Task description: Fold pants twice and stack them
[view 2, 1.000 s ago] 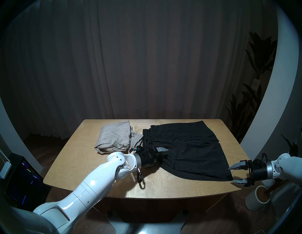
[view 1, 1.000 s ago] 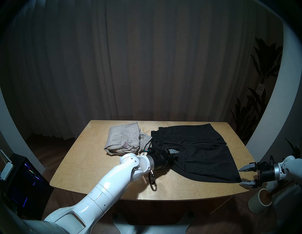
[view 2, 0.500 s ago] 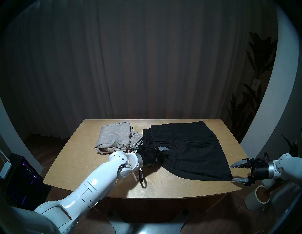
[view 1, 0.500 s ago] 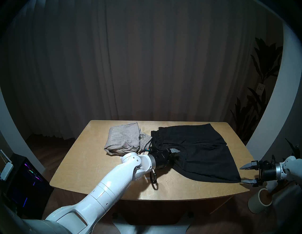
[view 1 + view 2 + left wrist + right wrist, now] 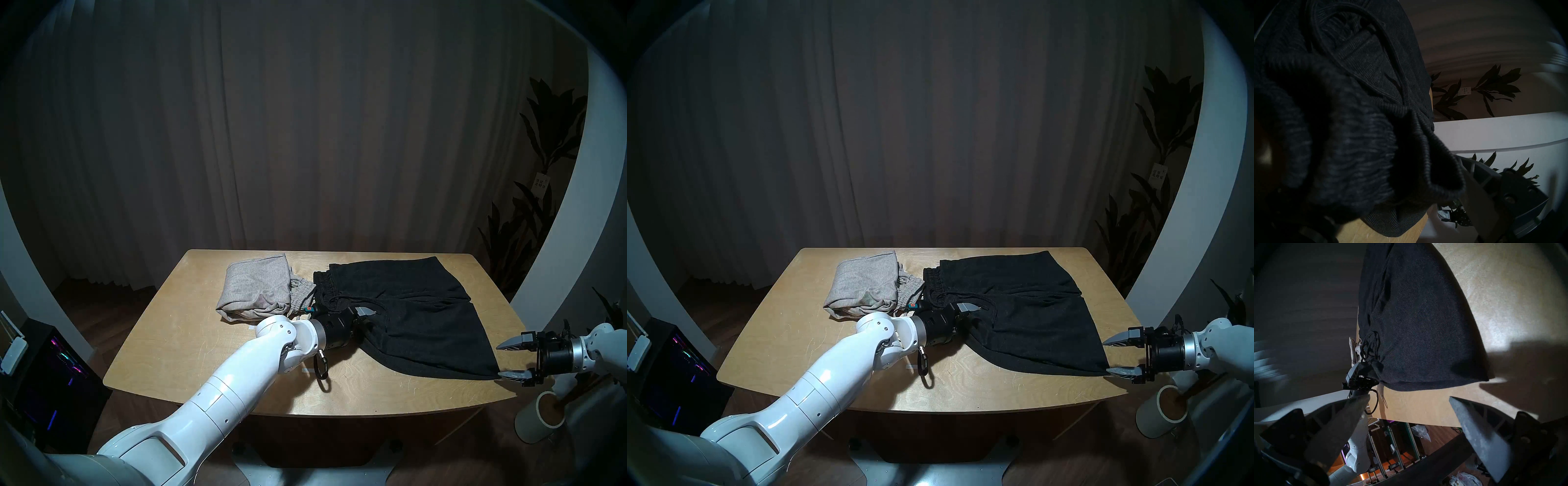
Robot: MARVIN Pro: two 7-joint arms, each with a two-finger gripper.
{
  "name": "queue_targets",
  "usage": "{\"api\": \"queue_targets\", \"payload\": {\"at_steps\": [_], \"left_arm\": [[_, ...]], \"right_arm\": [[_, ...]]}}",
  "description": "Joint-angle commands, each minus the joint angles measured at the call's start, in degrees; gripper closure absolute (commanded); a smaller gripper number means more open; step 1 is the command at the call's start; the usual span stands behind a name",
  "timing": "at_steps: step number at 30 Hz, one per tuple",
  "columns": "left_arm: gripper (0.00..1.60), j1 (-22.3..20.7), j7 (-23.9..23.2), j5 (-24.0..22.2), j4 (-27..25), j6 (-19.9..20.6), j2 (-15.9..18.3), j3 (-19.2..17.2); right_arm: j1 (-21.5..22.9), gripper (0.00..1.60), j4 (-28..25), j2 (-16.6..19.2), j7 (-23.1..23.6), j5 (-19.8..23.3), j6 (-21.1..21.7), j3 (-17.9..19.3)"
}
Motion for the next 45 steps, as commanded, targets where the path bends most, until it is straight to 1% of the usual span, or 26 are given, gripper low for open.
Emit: {"api": "queue_targets", "payload": {"at_steps": [1,2,5,6,8,15,16,17,20,21,22,28,30,31,32,33,34,36,40,41,42,43,44,45], "left_arm": [[0.00,3.3,1.3,1.6,6.4,-0.1,-0.1,3.1],[0.00,3.4,1.4,1.7,6.0,-0.1,-0.1,3.2],[0.00,3.1,1.1,1.8,7.1,-0.3,-0.4,3.4],[0.00,3.4,1.2,1.9,5.9,-0.3,-0.1,3.5],[0.00,2.8,0.7,2.2,7.9,-0.7,-0.5,3.8],[0.00,2.6,0.5,2.3,8.1,-0.8,-0.5,3.9],[0.00,3.1,0.6,2.4,6.2,-0.8,0.0,3.9],[0.00,2.7,0.3,2.4,7.5,-0.8,-0.3,4.0],[0.00,2.6,0.2,2.5,7.4,-0.9,-0.2,4.0],[0.00,2.3,0.0,2.5,8.2,-0.9,-0.4,4.1],[0.00,2.5,0.0,2.6,7.3,-1.0,-0.1,4.1],[0.00,2.5,-0.4,2.8,7.6,-1.1,0.0,4.7],[0.00,2.4,-0.7,3.0,8.8,-1.1,-0.2,5.0],[0.00,2.8,-0.6,3.1,7.8,-1.2,0.1,5.2],[0.00,2.6,-0.9,3.2,9.1,-1.2,-0.1,5.4],[0.00,2.6,-0.9,3.2,9.1,-1.2,-0.1,5.4],[0.00,3.2,-0.8,3.4,7.5,-1.3,0.5,5.6],[0.00,3.0,-1.1,3.5,8.3,-1.4,0.4,5.8],[0.00,3.2,-1.3,3.7,8.0,-1.6,0.8,6.1],[0.00,3.0,-1.7,3.7,9.0,-1.7,0.7,6.1],[0.00,3.0,-1.7,3.7,9.0,-1.7,0.7,6.1],[0.00,3.3,-1.5,3.8,7.5,-1.8,1.3,6.3],[0.00,3.3,-1.8,3.8,8.5,-1.9,1.1,6.2],[0.00,3.5,-1.9,3.9,8.0,-2.0,1.4,6.3]], "right_arm": [[-0.6,0.00,1.6,0.5,1.3,-0.9,-0.1,0.8],[-0.7,0.00,1.9,0.5,1.3,-1.1,-0.1,0.7],[-1.0,0.00,2.6,0.5,1.6,-1.9,-0.1,0.8],[-1.0,0.00,2.8,0.5,1.6,-2.1,-0.1,0.9],[-1.0,0.00,3.8,0.5,2.2,-3.1,-0.1,1.4],[-1.1,0.00,4.1,0.5,2.5,-3.5,-0.1,1.6],[-1.1,0.00,4.3,0.5,2.6,-3.7,-0.1,1.6],[-1.2,0.00,4.4,0.5,2.7,-3.9,-0.1,1.7],[-1.2,0.00,4.7,0.5,3.0,-4.3,-0.1,1.9],[-1.3,0.00,4.9,0.5,3.2,-4.5,-0.1,2.0],[-1.3,0.00,5.0,0.5,3.3,-4.7,-0.1,2.1],[-1.8,0.00,5.9,0.5,3.9,-6.0,-0.1,2.4],[-1.7,0.00,6.2,0.5,4.2,-6.3,-0.1,2.7],[-1.5,0.00,6.3,0.5,4.4,-6.4,-0.1,2.9],[-1.4,0.00,6.5,0.5,4.6,-6.8,-0.1,3.3],[-1.4,0.00,6.5,0.5,4.6,-6.8,-0.1,3.3],[-1.2,0.00,6.5,0.5,5.0,-7.1,-0.1,3.7],[-1.0,0.00,6.3,0.5,5.4,-7.4,-0.1,4.1],[-0.7,0.00,5.8,0.5,5.8,-7.9,-0.1,4.6],[-0.2,0.00,5.1,0.5,6.1,-8.3,-0.1,5.2],[-0.2,0.00,5.1,0.5,6.1,-8.3,-0.1,5.2],[-0.2,0.00,4.7,0.5,6.1,-8.5,-0.1,5.3],[-0.1,0.00,4.3,0.5,6.1,-8.7,-0.1,5.4],[-0.1,0.00,3.9,0.5,6.0,-9.0,-0.1,5.5]]}}
